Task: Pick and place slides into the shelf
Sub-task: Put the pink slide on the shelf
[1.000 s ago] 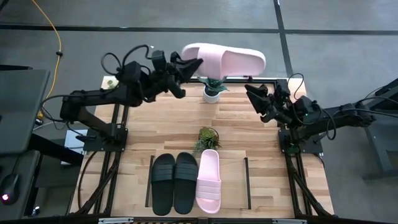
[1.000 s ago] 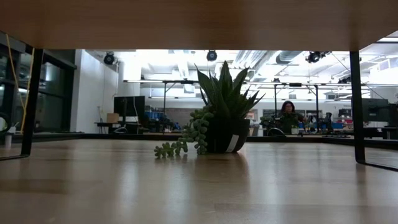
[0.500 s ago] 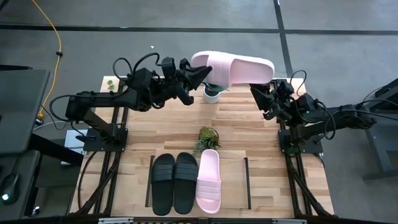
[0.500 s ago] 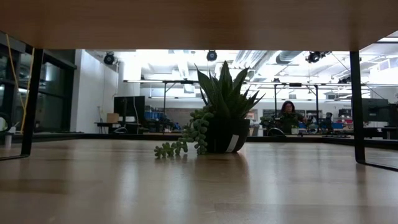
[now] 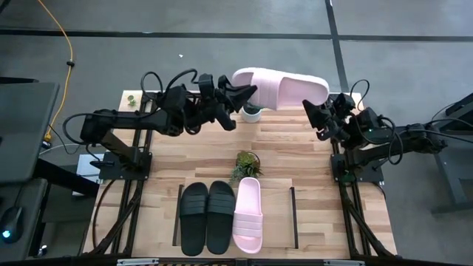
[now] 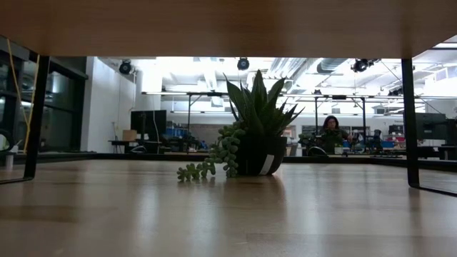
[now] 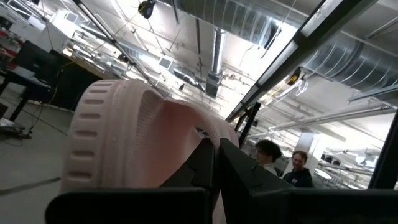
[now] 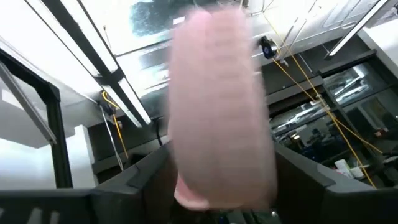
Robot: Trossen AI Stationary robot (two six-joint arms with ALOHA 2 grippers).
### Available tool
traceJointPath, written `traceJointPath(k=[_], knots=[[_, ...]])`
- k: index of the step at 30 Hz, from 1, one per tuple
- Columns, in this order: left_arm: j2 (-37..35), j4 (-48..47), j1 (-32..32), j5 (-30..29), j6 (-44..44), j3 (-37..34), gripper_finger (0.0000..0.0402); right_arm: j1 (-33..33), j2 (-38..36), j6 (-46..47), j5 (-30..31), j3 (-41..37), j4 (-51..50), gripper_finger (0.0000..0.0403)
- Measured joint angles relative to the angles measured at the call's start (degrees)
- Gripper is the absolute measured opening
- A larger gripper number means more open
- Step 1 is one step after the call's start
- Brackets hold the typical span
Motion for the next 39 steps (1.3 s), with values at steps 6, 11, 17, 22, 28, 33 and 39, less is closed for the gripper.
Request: traceJointPath(k=[6, 11, 17, 22, 28, 33, 39], knots=[[0.1, 0.2, 0.1, -0.1, 0.8, 0.0, 0.0000, 0.0, 0.0, 0.0, -0.7, 0.3, -0.6, 0.0177], [0.1, 0.2, 0.1, -0.1, 0.9, 0.0, 0.0000, 0.0, 0.0, -0.1, -0.9, 0.3, -0.5, 0.0142], [0.1, -0.4, 0.1, 0.1, 1.3, 0.0, 0.0002, 0.0, 0.0, -0.2, -1.0, 0.3, -0.2, 0.0103], [0.0, -1.0, 0.1, 0.0, 1.4, 0.0, 0.0031, 0.0, 0.0, -0.2, 0.1, 0.3, -0.2, 0.0060], [0.0, -4.4, 0.1, -1.4, 1.7, 0.0, 0.0079, 0.0, -0.3, -2.9, 2.5, 0.2, 0.5, 0.0044], [0.0, -7.5, 0.1, -1.5, 1.4, 0.0, 0.0112, 0.0, -3.7, -6.7, 5.0, 0.2, 1.9, 0.0044], [-0.7, -8.1, 0.1, 3.6, 1.4, 0.0, 0.0130, 0.1, -10.1, -7.1, 7.9, 0.2, -7.1, 0.0042]])
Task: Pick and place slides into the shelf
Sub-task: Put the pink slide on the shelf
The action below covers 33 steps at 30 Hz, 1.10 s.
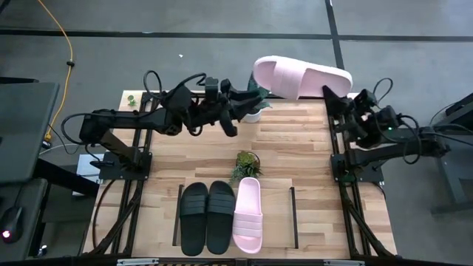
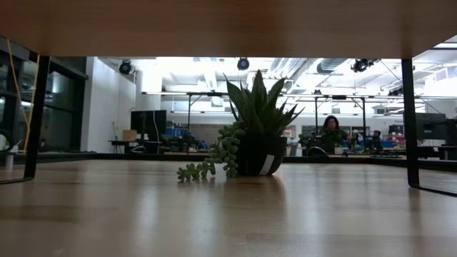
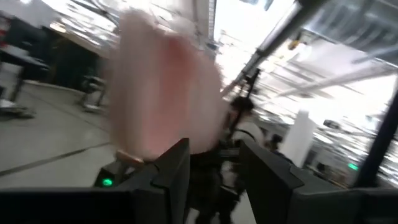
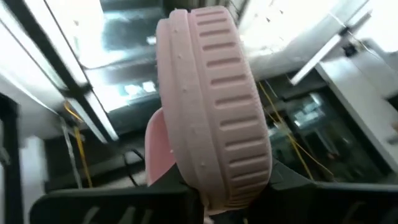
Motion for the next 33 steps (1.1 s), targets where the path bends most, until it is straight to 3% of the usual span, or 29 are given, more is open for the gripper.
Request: traceJointPath(k=[8, 14, 19, 25, 29, 33], knots=[[-7.4, -13.3, 0.0, 7.7, 0.4, 0.0, 0.0110, 0.0, -12.6, 9.3, 4.2, 0.0, -26.7, 0.0042], [-11.7, -23.1, 0.0, 12.2, -1.4, 0.0, 0.0090, -0.4, -16.8, 23.4, -1.2, 0.1, -46.8, 0.0042], [-13.0, -24.6, -0.1, 14.5, -1.8, 0.0, 0.0075, -4.1, -15.7, 30.0, -10.4, 0.1, -56.3, 0.0042], [-13.5, -25.6, 0.0, 17.3, -3.1, 0.0, 0.0064, -13.1, -13.5, 31.9, -23.6, 0.1, -56.9, 0.0041], [-13.6, -26.5, -0.1, 20.2, -4.1, 0.0, 0.0060, -21.7, -11.5, 34.2, -35.7, 0.1, -56.9, 0.0041], [-13.5, -26.9, -0.1, 22.0, -4.8, 0.0, 0.0060, -31.4, -7.4, 37.1, -52.3, 0.1, -55.2, 0.0041]])
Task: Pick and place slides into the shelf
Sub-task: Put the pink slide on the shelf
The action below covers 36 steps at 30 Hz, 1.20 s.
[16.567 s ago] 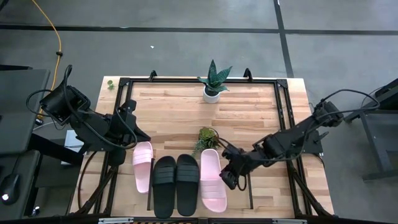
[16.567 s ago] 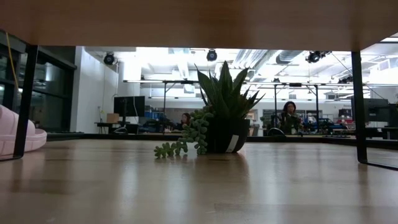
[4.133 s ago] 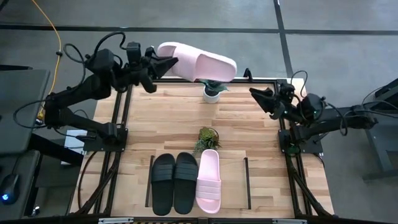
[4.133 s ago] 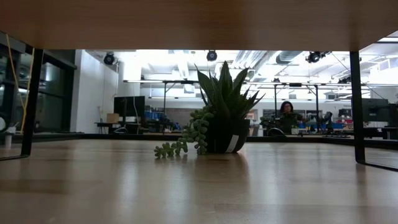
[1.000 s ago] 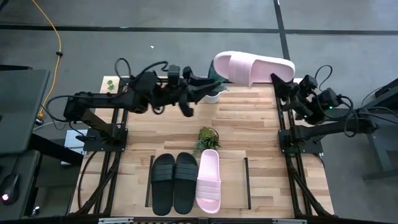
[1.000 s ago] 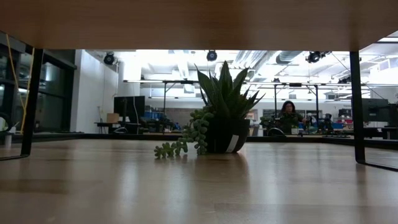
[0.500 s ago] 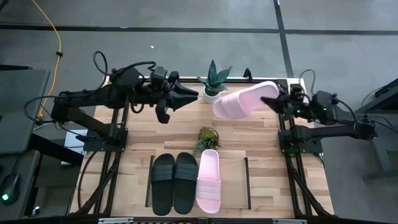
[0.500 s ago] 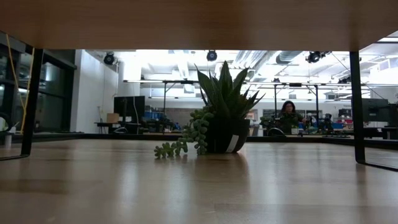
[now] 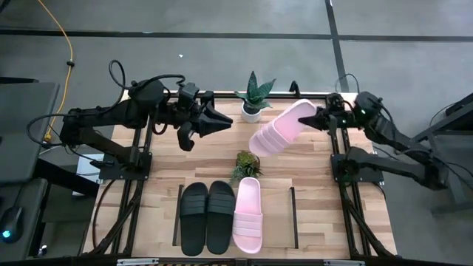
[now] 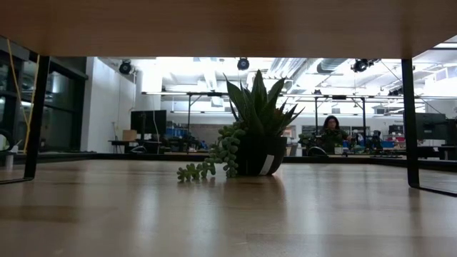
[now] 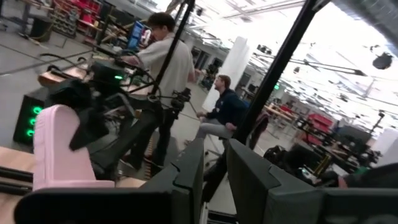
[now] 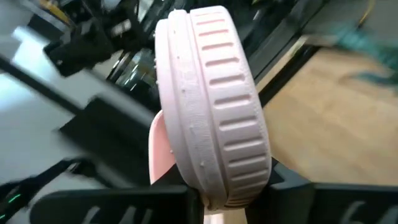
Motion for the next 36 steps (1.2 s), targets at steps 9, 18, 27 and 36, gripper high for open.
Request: traceJointPath(k=[9, 18, 27, 36], knots=[[-0.7, -3.0, 0.0, 1.4, -0.5, 0.0, 0.0060, -12.2, 9.8, 8.8, -30.2, 0.0, 8.8, 0.0041], [-1.0, -6.4, 0.0, 1.4, -0.9, 0.0, 0.0060, -12.4, 17.3, 9.0, -39.7, 0.0, 9.0, 0.0041], [-1.0, -6.5, 0.0, 1.4, -0.9, 0.0, 0.0060, -7.7, 23.8, 8.8, -44.1, 0.0, 10.5, 0.0041], [-1.0, -8.9, 0.0, 0.9, -0.9, 0.0, 0.0060, -1.7, 26.7, 8.5, -41.7, 0.0, 12.4, 0.0041]])
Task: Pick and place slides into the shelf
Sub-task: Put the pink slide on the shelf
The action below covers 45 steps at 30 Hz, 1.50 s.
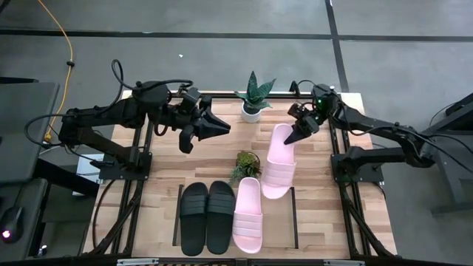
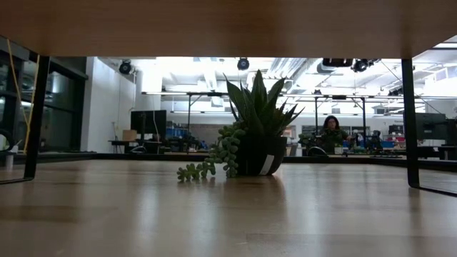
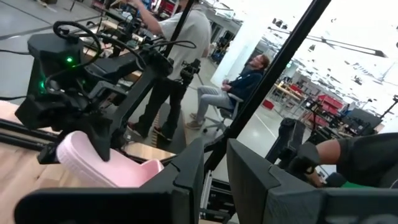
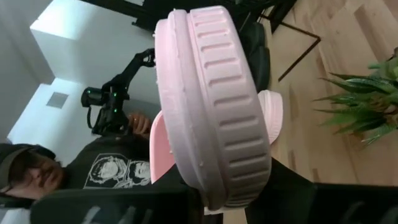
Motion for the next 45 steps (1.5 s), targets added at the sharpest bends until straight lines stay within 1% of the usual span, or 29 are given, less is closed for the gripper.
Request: traceJointPath(k=[5, 21, 28, 32, 38, 45], knots=[[0.0, 0.0, 0.0, -0.4, 0.1, 0.0, 0.0060, 3.4, 0.9, 0.0, 1.3, 0.0, 0.2, 0.0041], [0.0, -0.1, 0.0, -0.6, 0.3, 0.0, 0.0060, 16.9, 0.8, -2.6, 12.9, 0.0, -4.4, 0.0041], [0.0, -0.2, 0.0, -0.6, 1.3, 0.0, 0.0060, 21.3, 0.8, -2.6, 16.1, 0.0, -5.2, 0.0041], [0.0, -0.4, 0.0, -0.6, 1.4, 0.0, 0.0060, 21.6, 0.8, -3.0, 17.2, 0.0, -5.3, 0.0041], [0.0, -0.4, 0.0, -0.4, 1.4, 0.0, 0.0060, 20.3, 0.8, -5.0, 19.1, 0.0, -5.3, 0.0041], [0.0, -0.4, 0.0, -0.4, 1.3, 0.0, 0.0060, 17.1, 0.0, -6.6, 18.9, 0.3, -5.9, 0.0041]])
